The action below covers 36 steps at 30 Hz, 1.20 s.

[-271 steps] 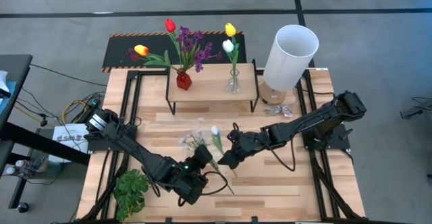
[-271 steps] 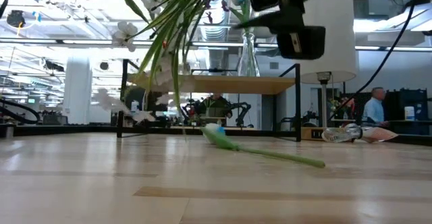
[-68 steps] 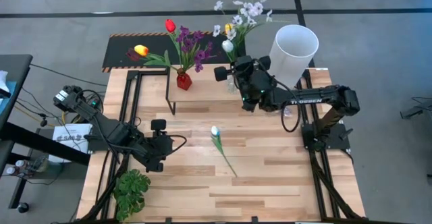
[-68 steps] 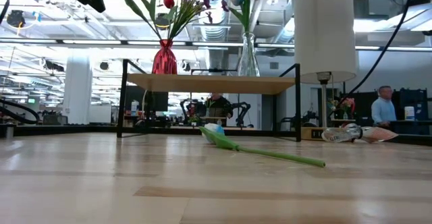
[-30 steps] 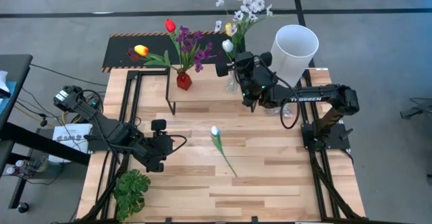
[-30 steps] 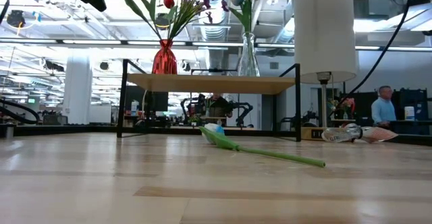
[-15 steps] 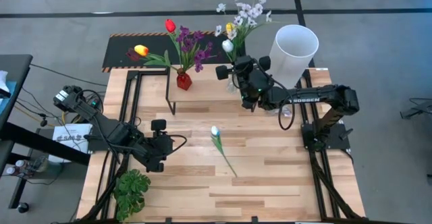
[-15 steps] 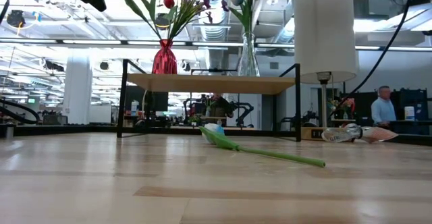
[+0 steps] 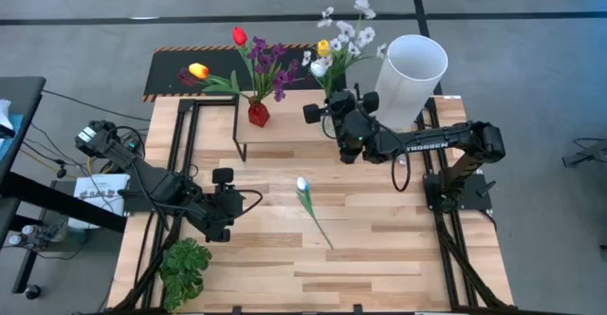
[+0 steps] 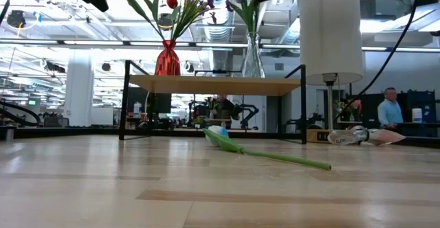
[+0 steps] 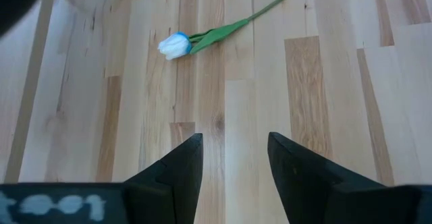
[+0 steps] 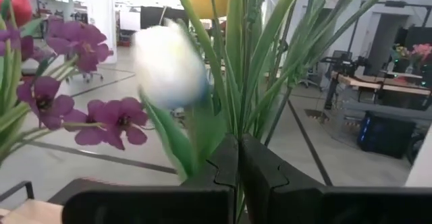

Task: Pick and place flowers into a vace then onto a shelf
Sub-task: Put the white flowers into the transparent vase on the shelf, then put the white flower into the transparent vase on the shelf

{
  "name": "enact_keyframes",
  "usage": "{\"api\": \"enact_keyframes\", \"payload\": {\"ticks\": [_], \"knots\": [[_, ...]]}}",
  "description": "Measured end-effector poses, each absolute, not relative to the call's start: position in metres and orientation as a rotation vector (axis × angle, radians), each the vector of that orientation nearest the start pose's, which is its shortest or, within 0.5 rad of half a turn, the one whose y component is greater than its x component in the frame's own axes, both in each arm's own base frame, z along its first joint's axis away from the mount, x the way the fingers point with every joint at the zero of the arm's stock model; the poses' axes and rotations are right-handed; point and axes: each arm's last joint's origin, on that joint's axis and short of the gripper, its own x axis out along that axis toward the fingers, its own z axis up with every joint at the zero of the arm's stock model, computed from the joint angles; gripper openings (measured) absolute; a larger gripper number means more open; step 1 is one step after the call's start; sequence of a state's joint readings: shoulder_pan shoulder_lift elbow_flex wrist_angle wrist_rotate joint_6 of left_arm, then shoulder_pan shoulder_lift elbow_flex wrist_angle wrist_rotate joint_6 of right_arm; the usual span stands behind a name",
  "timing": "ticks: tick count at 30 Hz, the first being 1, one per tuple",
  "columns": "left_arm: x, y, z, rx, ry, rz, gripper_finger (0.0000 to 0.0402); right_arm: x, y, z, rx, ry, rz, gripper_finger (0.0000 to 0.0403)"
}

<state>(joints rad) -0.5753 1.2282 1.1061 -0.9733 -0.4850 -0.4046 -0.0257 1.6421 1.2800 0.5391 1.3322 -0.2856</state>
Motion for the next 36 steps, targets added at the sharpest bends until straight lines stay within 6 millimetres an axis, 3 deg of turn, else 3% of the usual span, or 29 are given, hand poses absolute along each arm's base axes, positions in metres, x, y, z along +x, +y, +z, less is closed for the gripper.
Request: {"api": "enact_keyframes", "payload": {"ticks": [14, 36], "knots": [[0.196, -0.111, 0.299, 0.18, 0.93, 0.11, 0.0158, 0.362, -0.028, 0.344, -0.104, 0.055, -1.37, 0.0005], [0.196, -0.111, 0.299, 0.18, 0.93, 0.11, 0.0158, 0.363, -0.025, 0.344, -0.104, 0.047, -1.328, 0.0108]]}}
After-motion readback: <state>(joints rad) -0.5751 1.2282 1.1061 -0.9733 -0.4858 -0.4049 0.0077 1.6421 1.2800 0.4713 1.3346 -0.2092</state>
